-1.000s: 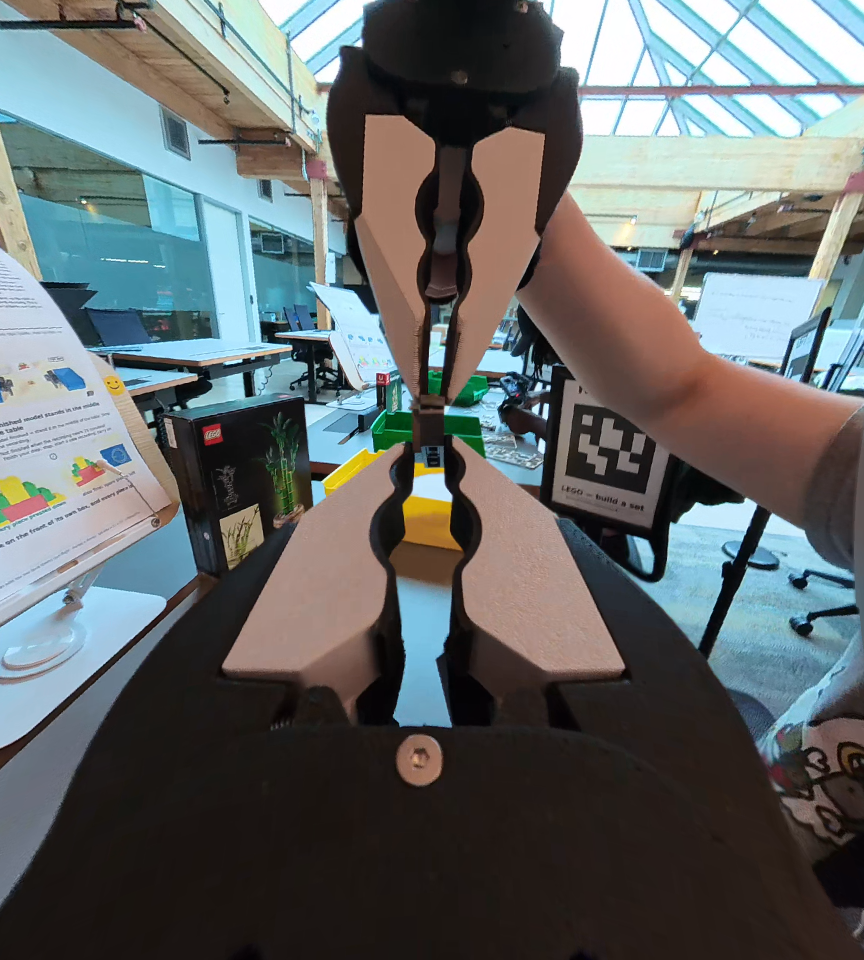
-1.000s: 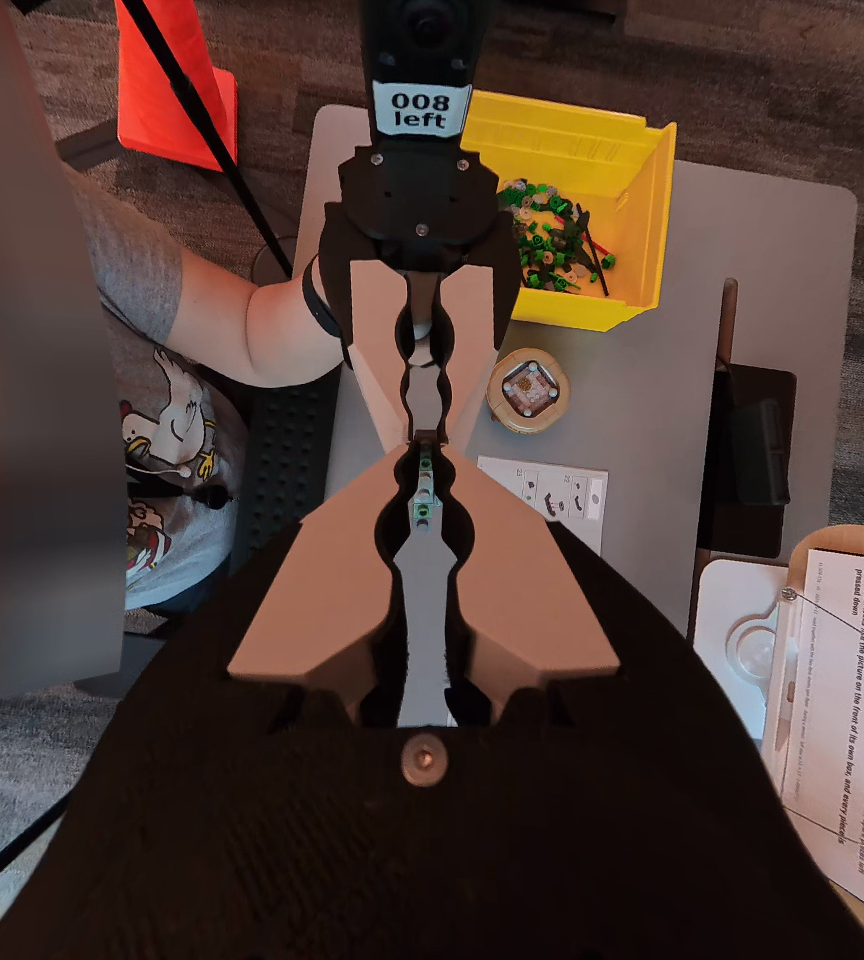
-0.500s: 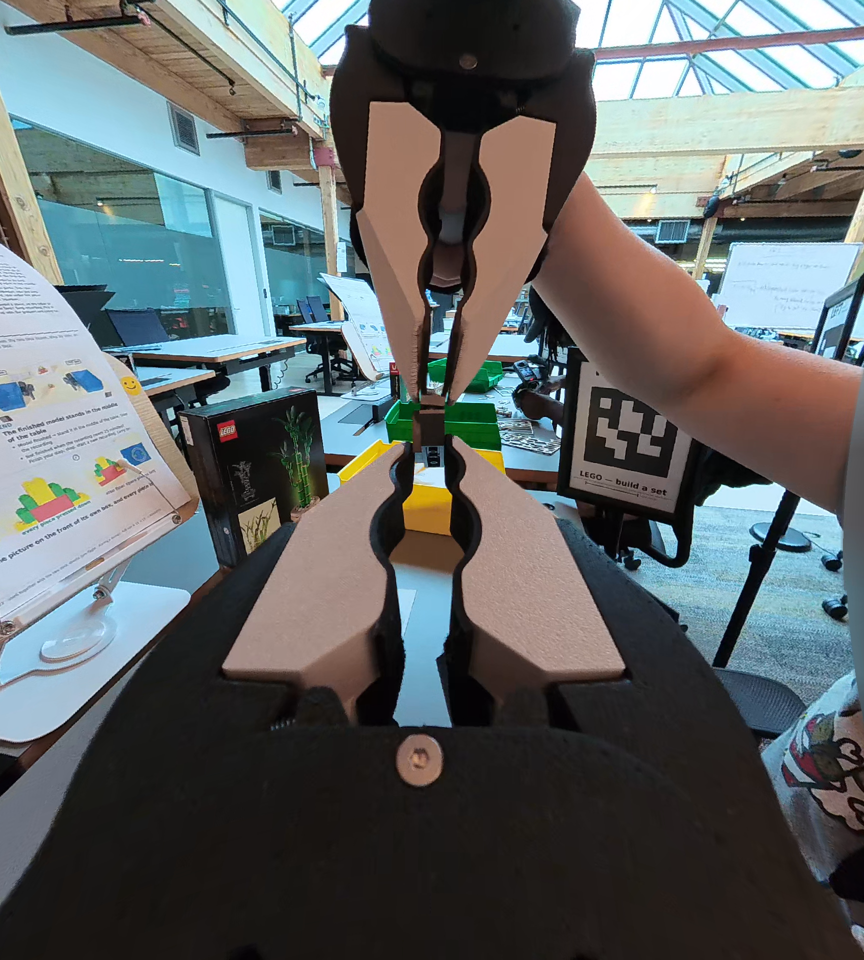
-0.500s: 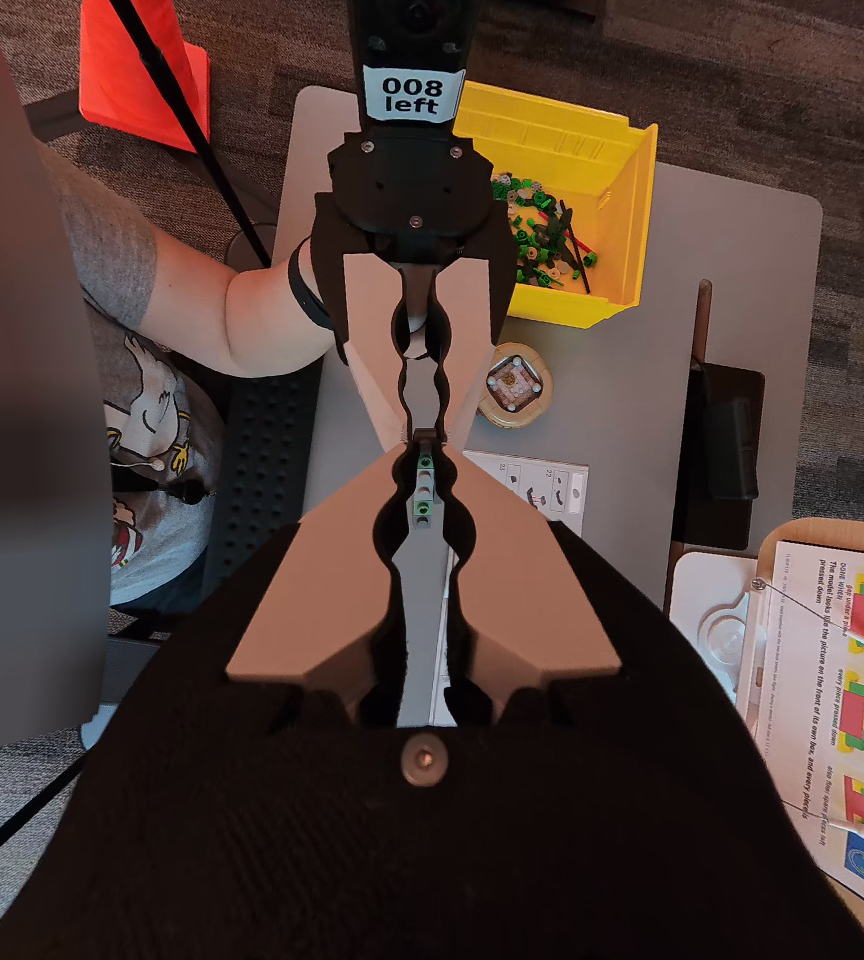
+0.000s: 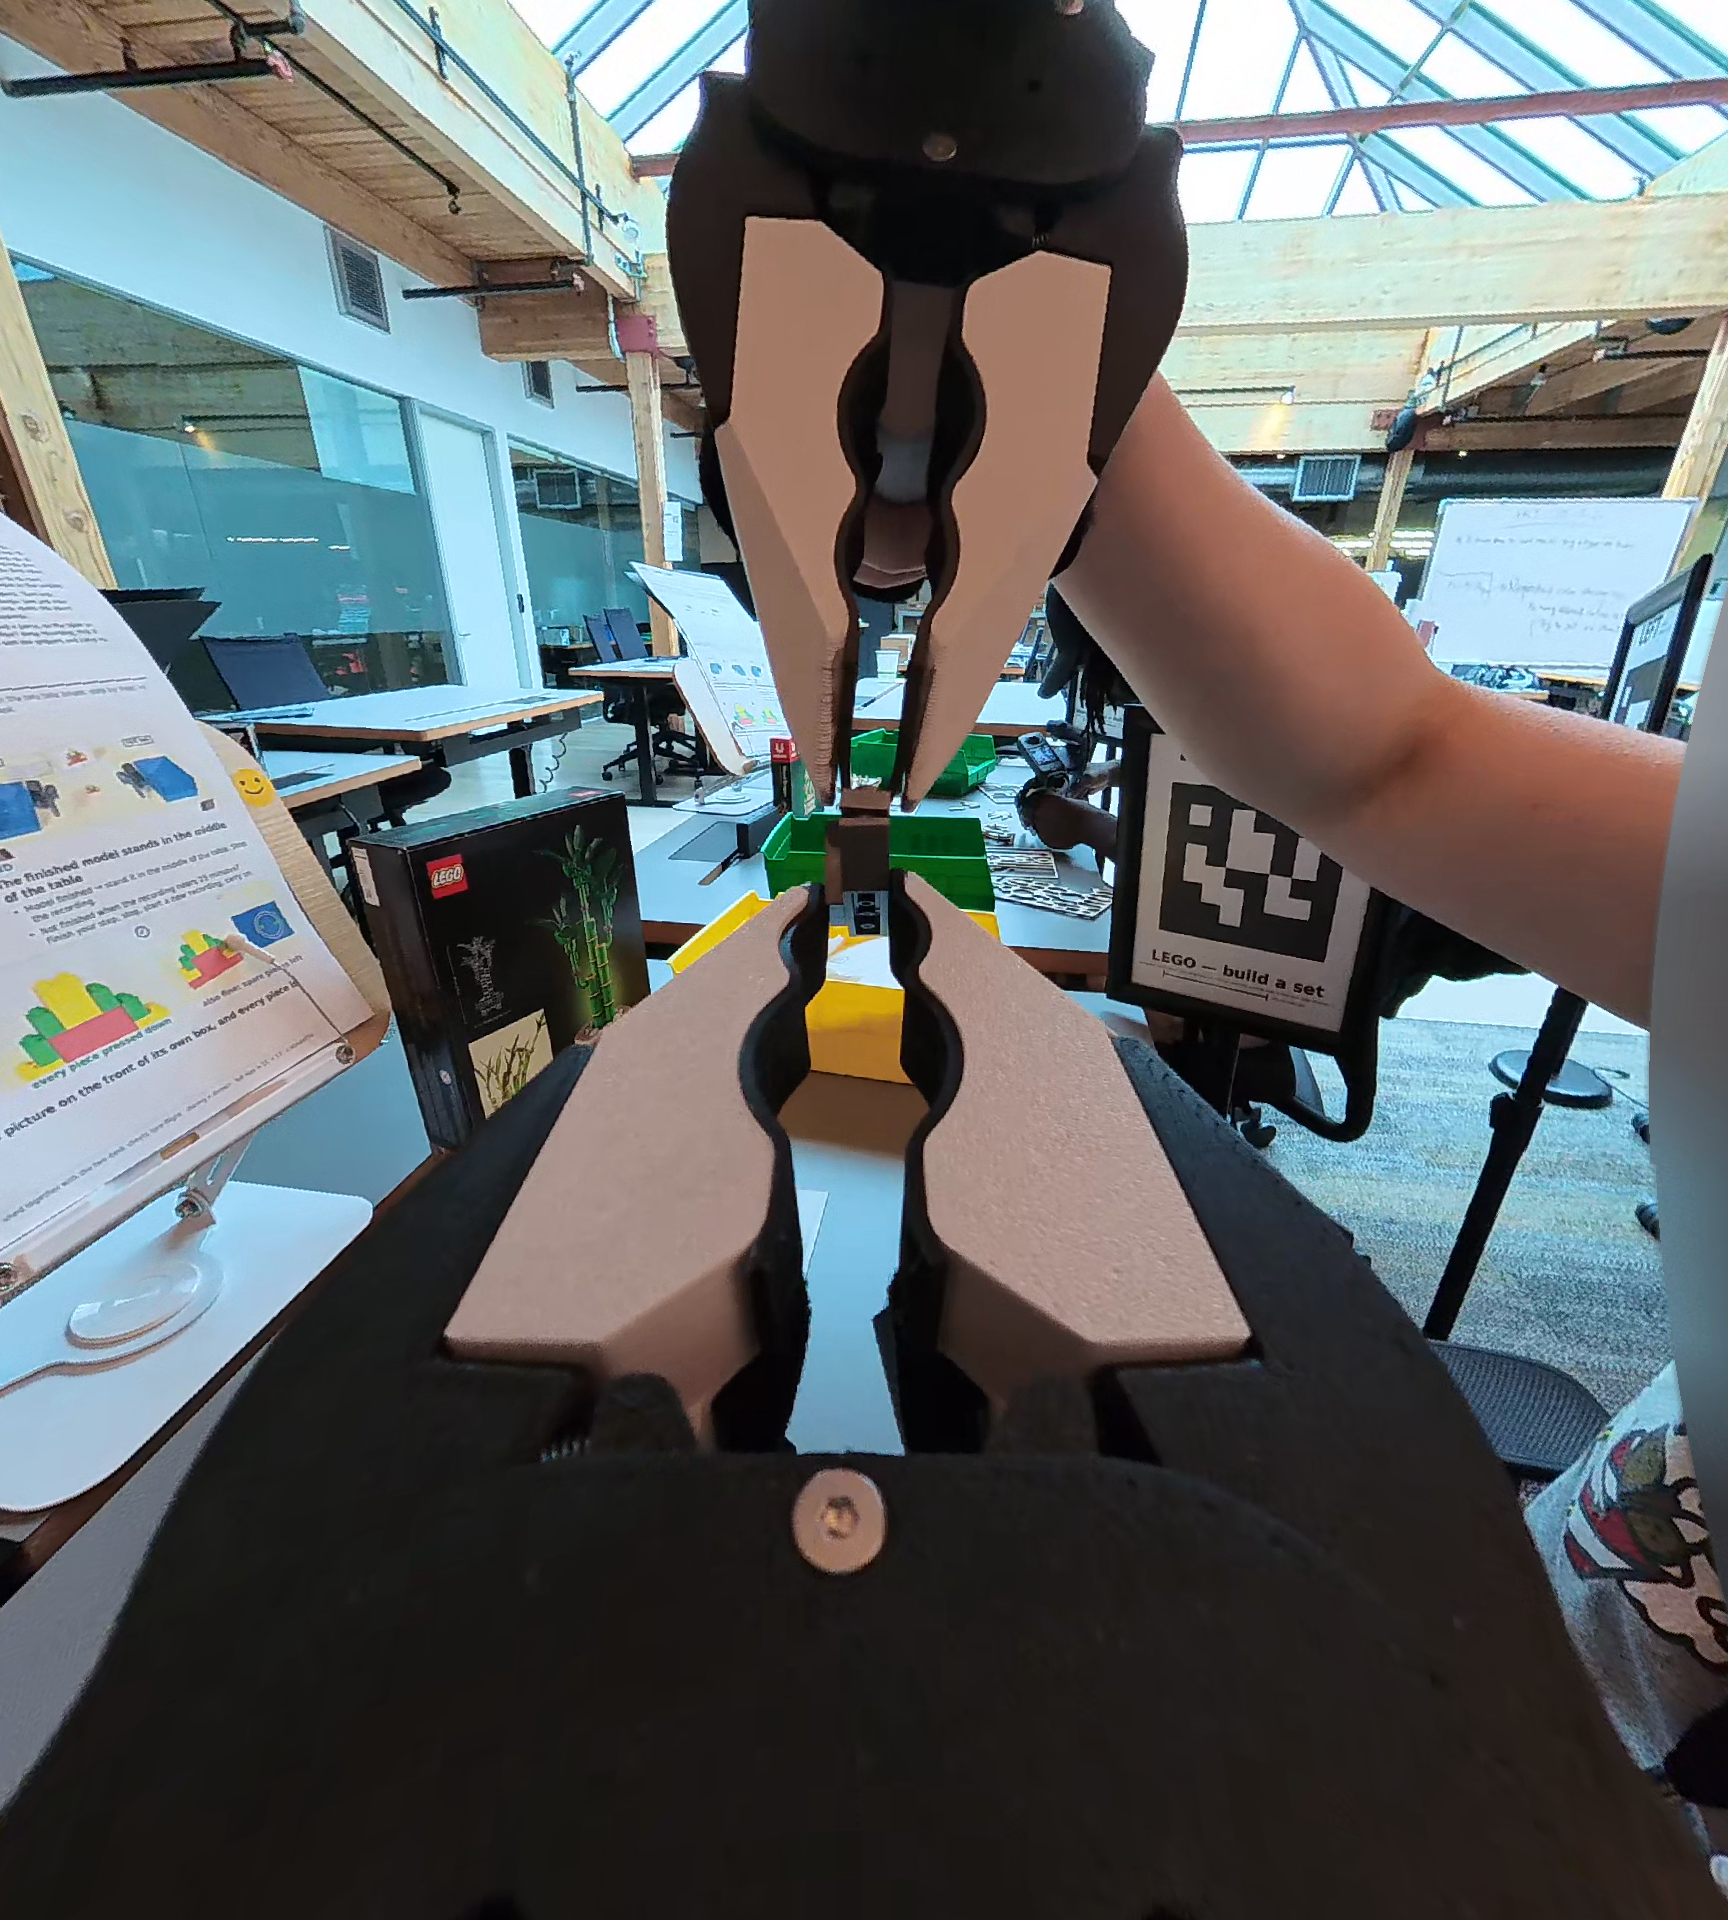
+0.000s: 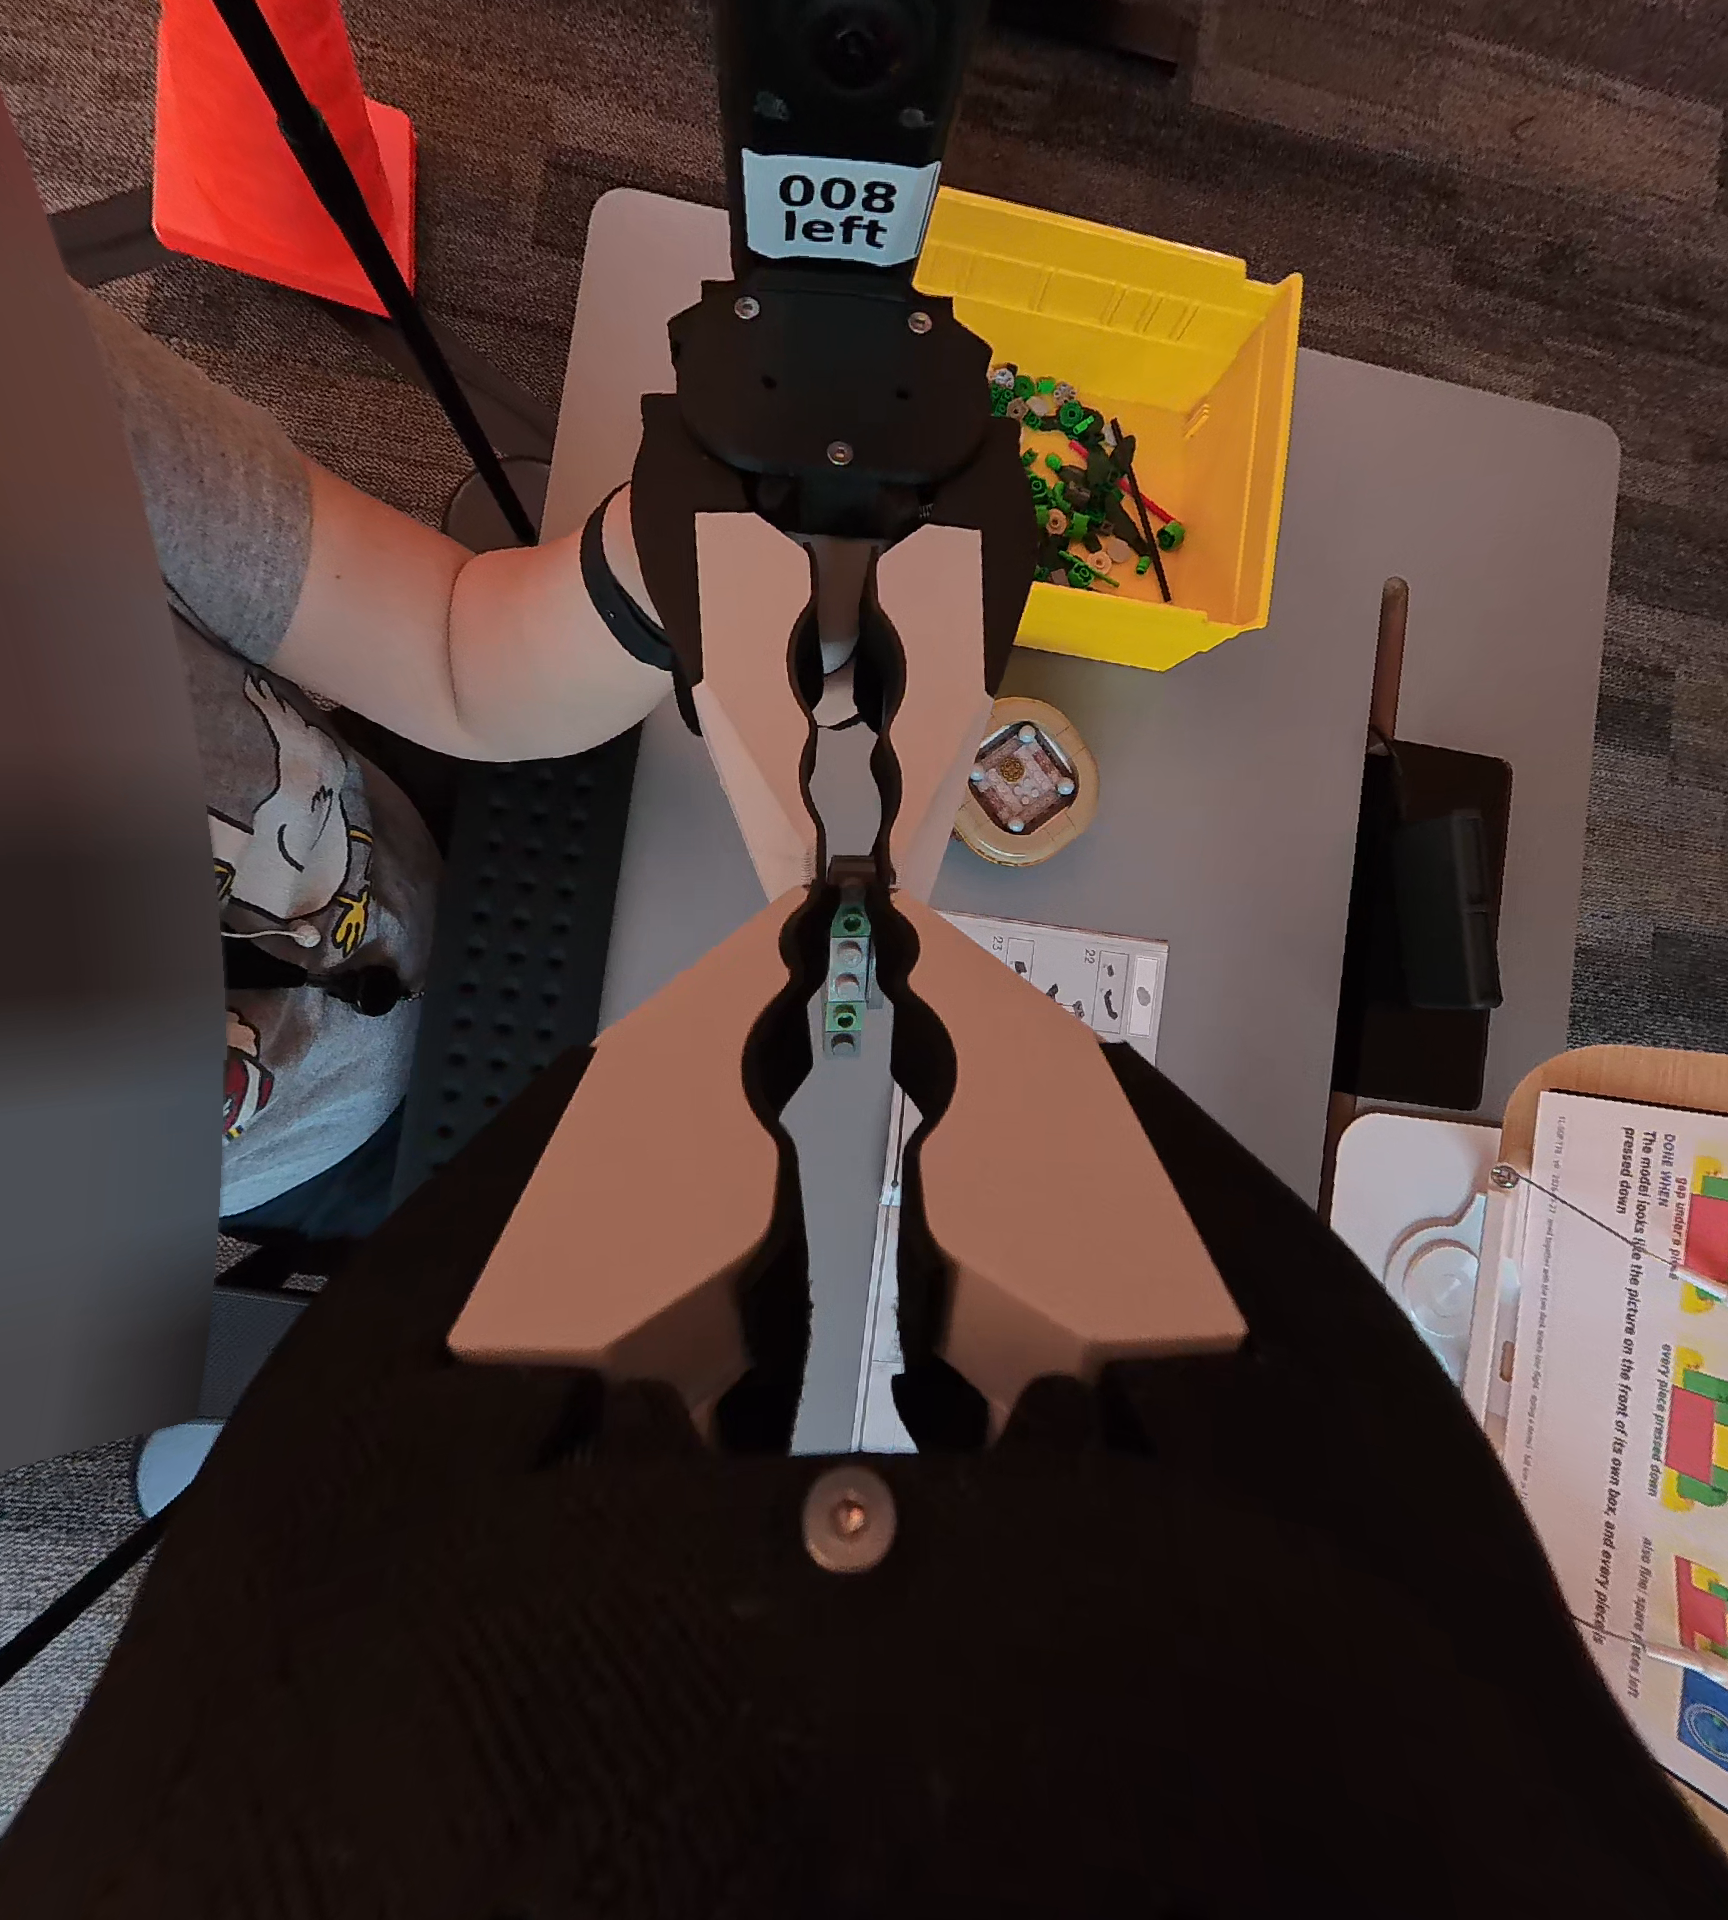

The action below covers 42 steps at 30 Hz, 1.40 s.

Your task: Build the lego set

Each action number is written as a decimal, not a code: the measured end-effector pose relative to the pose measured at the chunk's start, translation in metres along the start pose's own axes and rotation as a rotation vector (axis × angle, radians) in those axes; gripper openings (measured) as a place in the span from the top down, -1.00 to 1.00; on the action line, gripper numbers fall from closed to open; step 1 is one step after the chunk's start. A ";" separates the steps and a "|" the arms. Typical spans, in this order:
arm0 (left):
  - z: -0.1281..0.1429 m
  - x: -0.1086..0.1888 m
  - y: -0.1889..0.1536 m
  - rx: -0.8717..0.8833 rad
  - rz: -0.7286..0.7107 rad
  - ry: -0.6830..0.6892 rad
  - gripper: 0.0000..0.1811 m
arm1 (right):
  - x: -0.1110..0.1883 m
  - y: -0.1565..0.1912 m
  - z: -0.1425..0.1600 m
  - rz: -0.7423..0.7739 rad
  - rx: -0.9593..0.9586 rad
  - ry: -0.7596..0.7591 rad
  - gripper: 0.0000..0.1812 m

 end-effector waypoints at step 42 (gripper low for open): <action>0.000 0.009 0.021 0.104 -0.075 -0.081 0.90 | -0.014 -0.003 -0.008 0.340 0.103 0.007 0.89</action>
Point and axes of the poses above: each gripper's, where its closed fingertips meet, x back along the fingers, z out of its underside, y = z × x across the jaws, the point moved 7 cm from there along x, back along the fingers, and after that the axes turned 3 degrees about y, right-handed, at the moved point
